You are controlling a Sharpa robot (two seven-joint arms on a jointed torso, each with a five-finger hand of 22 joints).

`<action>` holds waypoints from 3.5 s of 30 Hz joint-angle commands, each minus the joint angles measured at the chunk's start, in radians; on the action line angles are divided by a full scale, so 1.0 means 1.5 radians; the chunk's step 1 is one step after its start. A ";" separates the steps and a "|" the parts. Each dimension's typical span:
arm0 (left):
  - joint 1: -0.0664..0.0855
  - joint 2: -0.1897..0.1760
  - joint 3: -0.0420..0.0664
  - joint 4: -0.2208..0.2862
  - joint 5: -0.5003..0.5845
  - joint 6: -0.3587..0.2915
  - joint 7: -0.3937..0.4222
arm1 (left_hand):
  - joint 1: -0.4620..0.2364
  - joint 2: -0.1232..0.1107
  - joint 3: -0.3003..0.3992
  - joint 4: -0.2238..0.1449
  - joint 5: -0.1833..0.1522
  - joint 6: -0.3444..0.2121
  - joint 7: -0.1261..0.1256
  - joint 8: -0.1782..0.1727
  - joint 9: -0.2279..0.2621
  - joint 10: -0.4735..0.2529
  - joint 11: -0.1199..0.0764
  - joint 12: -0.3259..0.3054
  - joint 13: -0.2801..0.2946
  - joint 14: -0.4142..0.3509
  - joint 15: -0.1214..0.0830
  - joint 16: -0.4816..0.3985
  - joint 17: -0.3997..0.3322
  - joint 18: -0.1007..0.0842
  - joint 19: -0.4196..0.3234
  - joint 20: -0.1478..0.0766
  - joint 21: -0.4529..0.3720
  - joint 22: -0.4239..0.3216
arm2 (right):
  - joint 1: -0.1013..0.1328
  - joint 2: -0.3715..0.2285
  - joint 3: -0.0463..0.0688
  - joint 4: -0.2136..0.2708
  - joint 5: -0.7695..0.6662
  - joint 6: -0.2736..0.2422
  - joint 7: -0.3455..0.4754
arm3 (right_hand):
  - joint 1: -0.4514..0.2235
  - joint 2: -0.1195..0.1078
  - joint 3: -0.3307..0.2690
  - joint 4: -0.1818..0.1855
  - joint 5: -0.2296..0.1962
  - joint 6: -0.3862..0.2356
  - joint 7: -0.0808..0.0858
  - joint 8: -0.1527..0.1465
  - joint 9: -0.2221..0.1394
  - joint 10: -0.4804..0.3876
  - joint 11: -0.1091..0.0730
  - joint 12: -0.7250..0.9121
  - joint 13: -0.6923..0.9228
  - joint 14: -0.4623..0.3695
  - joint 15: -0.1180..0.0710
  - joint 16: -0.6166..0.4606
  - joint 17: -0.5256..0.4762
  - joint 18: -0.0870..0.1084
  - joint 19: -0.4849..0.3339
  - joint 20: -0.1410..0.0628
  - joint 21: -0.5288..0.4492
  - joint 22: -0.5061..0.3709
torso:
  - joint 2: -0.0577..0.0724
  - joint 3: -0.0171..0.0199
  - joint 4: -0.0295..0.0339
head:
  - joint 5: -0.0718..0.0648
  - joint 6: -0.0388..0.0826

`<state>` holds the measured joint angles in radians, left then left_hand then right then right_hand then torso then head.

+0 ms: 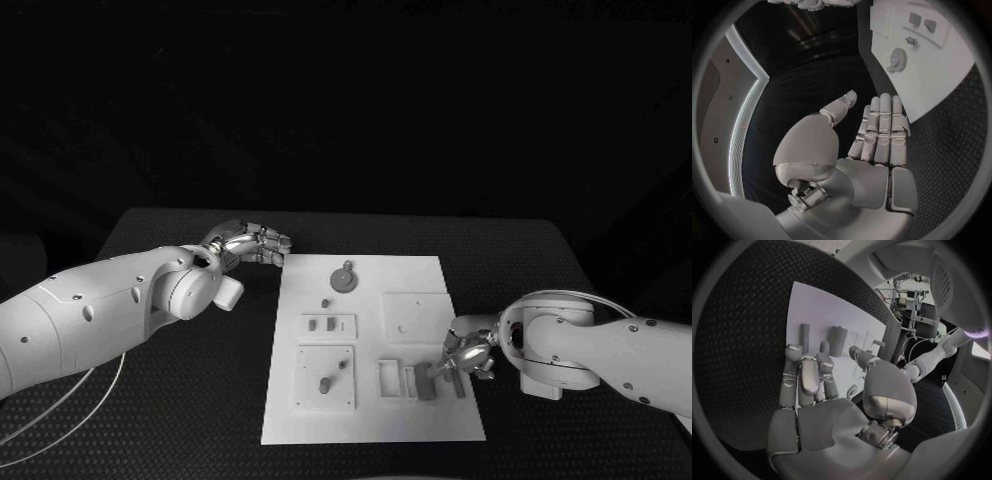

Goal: Assemble the parts on the task board

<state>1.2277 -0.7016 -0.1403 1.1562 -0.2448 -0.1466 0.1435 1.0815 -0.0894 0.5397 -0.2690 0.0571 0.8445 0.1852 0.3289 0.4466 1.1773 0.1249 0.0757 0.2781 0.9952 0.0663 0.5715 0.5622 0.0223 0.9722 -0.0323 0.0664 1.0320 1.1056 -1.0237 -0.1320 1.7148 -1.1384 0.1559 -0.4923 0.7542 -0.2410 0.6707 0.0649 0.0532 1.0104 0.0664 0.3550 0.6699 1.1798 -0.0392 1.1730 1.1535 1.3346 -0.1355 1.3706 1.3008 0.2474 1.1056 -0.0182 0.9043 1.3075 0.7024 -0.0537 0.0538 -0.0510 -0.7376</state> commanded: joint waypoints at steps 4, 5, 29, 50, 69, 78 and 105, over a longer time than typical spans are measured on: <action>0.001 0.003 0.000 0.002 -0.001 0.007 0.007 | -0.003 -0.003 -0.004 0.001 0.001 -0.004 0.000 0.004 0.000 -0.004 -0.002 -0.002 0.001 0.006 0.000 -0.004 0.001 -0.007 0.000 0.000 0.002 -0.001 | -0.001 0.014 -0.007 -0.003 0.000 -0.016 -0.010 | -0.011 -0.008 0.006 0.006 -0.002 0.009 0.004 -0.005 0.000 0.002 0.001 -0.003 -0.004 -0.004 -0.002 0.004 -0.007 0.010 -0.004 -0.004 0.004 0.014 | 0.001 -0.0013 0.0009 | -0.001 -0.002; 0.001 0.003 0.000 0.002 -0.001 0.007 0.007 | -0.003 -0.003 -0.004 0.001 0.001 -0.004 0.000 0.004 0.000 -0.004 -0.002 -0.002 0.001 0.006 0.000 -0.005 0.001 -0.007 0.000 0.000 0.002 -0.001 | -0.001 0.016 -0.008 -0.005 0.000 -0.020 -0.010 | -0.011 -0.010 0.007 0.006 -0.002 0.008 0.005 -0.006 0.000 0.000 0.001 -0.005 -0.006 -0.005 -0.002 0.005 -0.009 0.010 -0.005 -0.004 0.004 0.014 | 0.001 -0.0012 0.0014 | -0.001 -0.002; 0.001 0.001 0.000 0.004 0.000 0.010 0.007 | -0.004 -0.002 -0.004 0.002 0.001 -0.004 -0.001 0.004 0.000 -0.004 -0.002 -0.002 0.001 0.006 0.000 -0.006 0.003 -0.006 0.000 0.000 0.002 -0.001 | -0.029 0.060 -0.020 -0.041 0.005 -0.024 -0.012 | -0.010 -0.015 0.012 -0.001 -0.001 -0.009 0.015 -0.030 -0.010 -0.014 0.011 -0.010 -0.011 -0.030 0.007 0.009 -0.036 0.010 -0.017 -0.001 0.008 0.013 | 0.001 -0.0005 0.0015 | 0.003 -0.007; 0.001 0.002 0.000 0.003 0.000 0.009 0.006 | -0.004 -0.002 -0.004 0.003 0.001 -0.004 -0.001 0.005 -0.001 -0.004 -0.002 -0.002 0.002 0.007 0.000 -0.007 0.004 -0.006 0.000 0.000 0.002 -0.002 | -0.016 0.034 -0.019 -0.019 0.114 -0.081 0.005 | -0.025 0.168 -0.002 -0.220 -0.002 0.041 0.004 -0.033 -0.017 0.023 0.002 0.021 0.007 -0.021 0.002 0.053 -0.059 0.010 -0.021 0.005 0.023 0.011 | 0.001 -0.0009 0.0004 | 0.001 -0.005; 0.001 0.003 0.000 0.002 0.000 0.012 0.004 | -0.003 -0.002 -0.003 0.002 0.001 -0.004 -0.001 0.005 0.000 -0.004 -0.002 -0.002 0.002 0.007 0.000 -0.008 0.005 -0.006 0.000 0.000 0.002 -0.002 | 0.019 0.072 -0.019 -0.015 0.141 -0.094 0.000 | -0.043 0.140 0.004 -0.209 -0.002 0.049 0.002 -0.036 -0.021 0.033 0.000 0.026 0.012 -0.022 0.001 0.058 -0.067 0.010 -0.018 0.004 0.022 0.010 | 0.001 -0.0015 0.0013 | 0.001 -0.005; 0.001 0.003 0.000 0.003 0.000 0.012 0.005 | -0.003 -0.001 -0.003 0.002 0.001 -0.004 -0.001 0.005 -0.001 -0.004 -0.002 -0.002 0.002 0.007 0.000 -0.008 0.006 -0.006 0.000 0.000 0.002 -0.002 | 0.017 0.117 -0.031 -0.044 0.152 -0.082 -0.004 | -0.047 0.140 0.006 -0.205 -0.002 0.050 0.002 -0.037 -0.022 0.032 0.000 0.026 0.012 -0.024 0.000 0.059 -0.070 0.010 -0.019 0.004 0.021 0.010 | 0.001 -0.0012 0.0027 | 0.003 -0.007; 0.001 -0.001 0.000 0.004 0.000 0.012 0.004 | -0.003 -0.001 -0.003 0.002 0.001 -0.004 -0.001 0.005 -0.001 -0.004 -0.002 -0.002 0.002 0.007 0.000 -0.009 0.007 -0.007 0.000 0.000 0.002 -0.002 | 0.009 0.131 -0.039 -0.053 0.128 -0.074 -0.006 | -0.067 0.114 0.006 -0.189 -0.002 0.049 0.003 -0.042 -0.026 0.027 0.001 0.023 0.011 -0.031 0.000 0.063 -0.081 0.010 -0.020 0.004 0.020 0.010 | 0.001 -0.0009 0.0011 | 0.009 -0.013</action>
<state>1.2277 -0.7035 -0.1405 1.1594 -0.2448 -0.1420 0.1423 1.0815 -0.0894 0.5371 -0.2664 0.0571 0.8446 0.1852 0.3320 0.4466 1.1773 0.1249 0.0757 0.2807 0.9987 0.0698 0.5644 0.5712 0.0223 0.9721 -0.0323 0.0664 1.0308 1.1265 -0.8323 -0.1869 1.6359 -0.9319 0.0248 -0.5005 0.6530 -0.0634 0.6788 -0.2218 0.0454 1.0802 0.0676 0.2989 0.6317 1.2240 -0.0409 1.2070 1.1695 1.3026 -0.1288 1.4597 1.1807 0.2497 1.0699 -0.0138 0.9352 1.3073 0.7041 -0.0544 0.0555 -0.0380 -0.7556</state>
